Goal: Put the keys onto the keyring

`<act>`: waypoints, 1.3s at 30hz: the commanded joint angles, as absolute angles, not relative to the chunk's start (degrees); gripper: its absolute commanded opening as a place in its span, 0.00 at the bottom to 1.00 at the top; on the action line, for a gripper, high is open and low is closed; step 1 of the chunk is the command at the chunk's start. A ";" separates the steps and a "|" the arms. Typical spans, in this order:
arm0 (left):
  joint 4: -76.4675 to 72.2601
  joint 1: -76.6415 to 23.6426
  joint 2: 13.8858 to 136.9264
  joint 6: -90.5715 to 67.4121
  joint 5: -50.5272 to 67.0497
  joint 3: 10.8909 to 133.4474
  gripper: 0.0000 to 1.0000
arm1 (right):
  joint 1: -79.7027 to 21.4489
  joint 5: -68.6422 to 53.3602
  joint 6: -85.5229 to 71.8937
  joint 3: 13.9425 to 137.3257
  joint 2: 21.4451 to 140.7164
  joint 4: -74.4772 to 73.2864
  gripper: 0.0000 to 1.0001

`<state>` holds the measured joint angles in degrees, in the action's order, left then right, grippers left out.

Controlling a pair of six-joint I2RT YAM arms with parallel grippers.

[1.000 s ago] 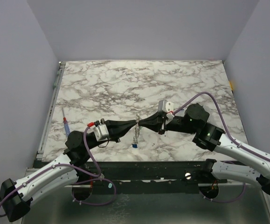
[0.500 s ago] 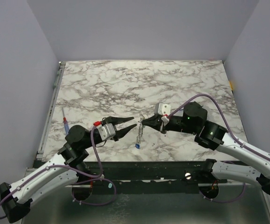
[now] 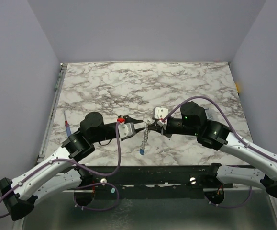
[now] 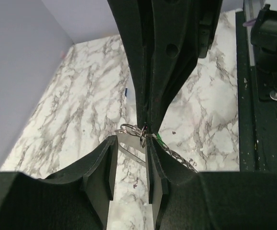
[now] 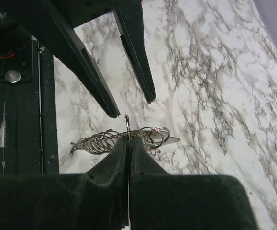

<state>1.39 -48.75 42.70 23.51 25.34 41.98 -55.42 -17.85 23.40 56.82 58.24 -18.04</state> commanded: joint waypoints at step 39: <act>10.40 -48.71 53.99 34.49 38.02 49.68 0.00 | -55.72 -20.69 22.77 57.61 57.61 -19.62 0.01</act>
<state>13.45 -48.73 54.30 33.74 35.38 49.52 -55.40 -19.35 24.01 57.76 58.87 -23.83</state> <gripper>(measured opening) 0.020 0.024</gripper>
